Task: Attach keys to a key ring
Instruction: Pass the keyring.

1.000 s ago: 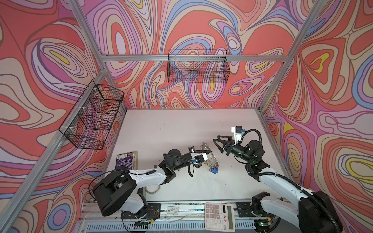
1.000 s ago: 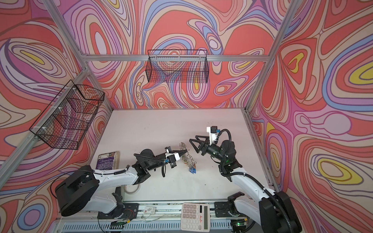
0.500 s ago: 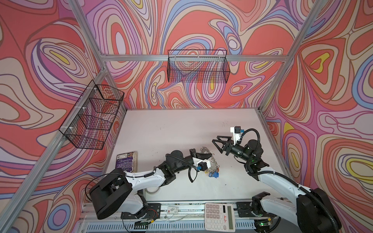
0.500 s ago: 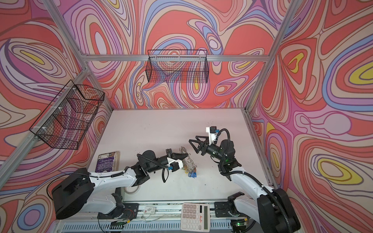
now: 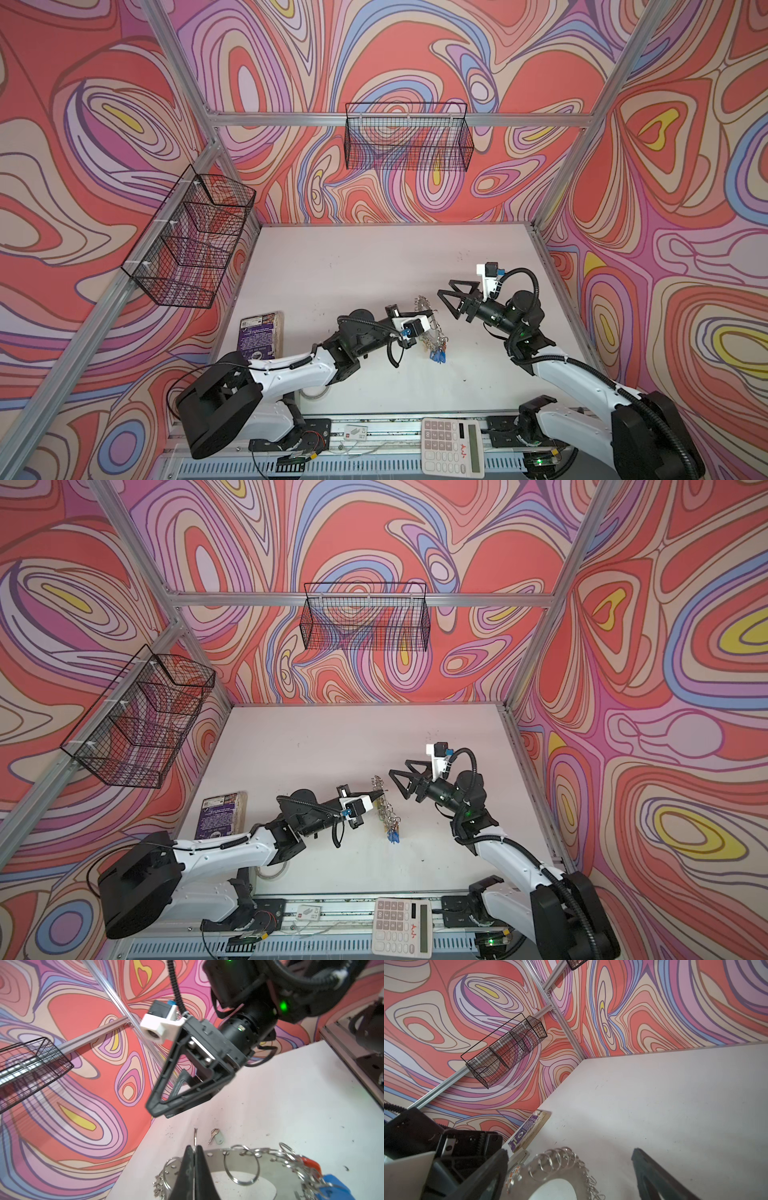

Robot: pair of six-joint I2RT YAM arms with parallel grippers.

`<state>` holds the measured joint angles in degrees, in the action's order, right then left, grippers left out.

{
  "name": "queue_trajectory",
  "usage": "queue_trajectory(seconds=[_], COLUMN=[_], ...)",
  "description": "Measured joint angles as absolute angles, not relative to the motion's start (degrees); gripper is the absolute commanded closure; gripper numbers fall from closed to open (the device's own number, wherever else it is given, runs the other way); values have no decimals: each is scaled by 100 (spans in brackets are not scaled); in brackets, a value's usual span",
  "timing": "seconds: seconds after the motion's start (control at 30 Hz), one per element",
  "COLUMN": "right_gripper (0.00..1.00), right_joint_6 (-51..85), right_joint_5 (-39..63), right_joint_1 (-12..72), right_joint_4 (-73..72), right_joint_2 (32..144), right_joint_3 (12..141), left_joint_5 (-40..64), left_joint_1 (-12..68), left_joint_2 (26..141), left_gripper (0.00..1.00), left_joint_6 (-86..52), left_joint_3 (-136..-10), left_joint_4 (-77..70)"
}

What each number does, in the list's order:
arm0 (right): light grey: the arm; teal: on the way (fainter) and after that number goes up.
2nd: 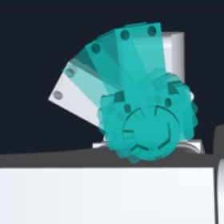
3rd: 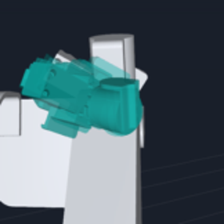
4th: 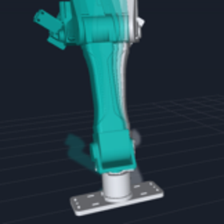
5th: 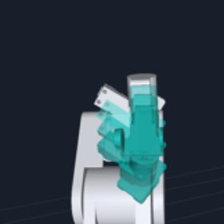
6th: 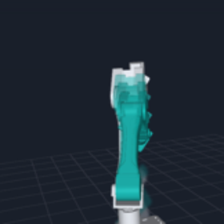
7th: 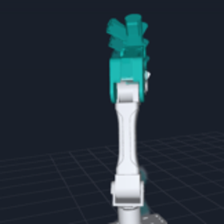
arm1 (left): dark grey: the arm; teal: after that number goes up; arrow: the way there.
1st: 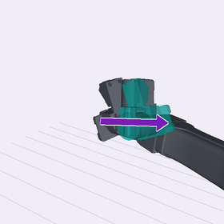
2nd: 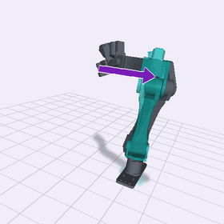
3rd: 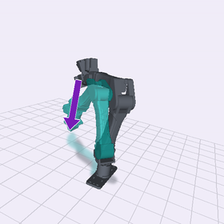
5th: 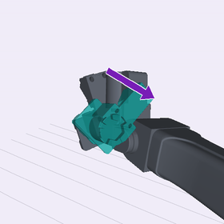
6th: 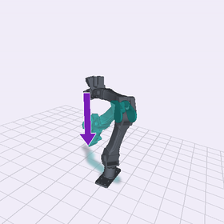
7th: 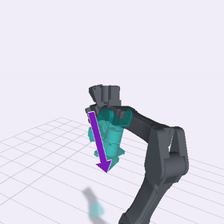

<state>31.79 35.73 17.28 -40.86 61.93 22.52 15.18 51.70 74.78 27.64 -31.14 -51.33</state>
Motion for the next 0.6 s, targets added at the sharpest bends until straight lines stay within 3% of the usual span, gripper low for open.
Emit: queue_trajectory(seconds=[0.27, 0.37, 0.6], right_gripper=[3, 16, 33], right_joint_6=[3621, 3776, 4195], right_joint_5=[3395, 3542, 4309], right_joint_1=[1651, 1651, 1653], right_joint_4=[-5308, -5749, -6344], right_joint_2=[6086, 6136, 6702], right_joint_3=[1634, 1619, 1879], left_joint_5=[1122, 1157, 1892], left_joint_1=[5170, 5109, 4410], left_joint_2=[6818, 6635, 6510], left_gripper=[100, 100, 100], left_joint_6=[1098, 694, -373], left_joint_3=[-3306, -3367, -3656], left_joint_4=[-4668, -4318, -3876])
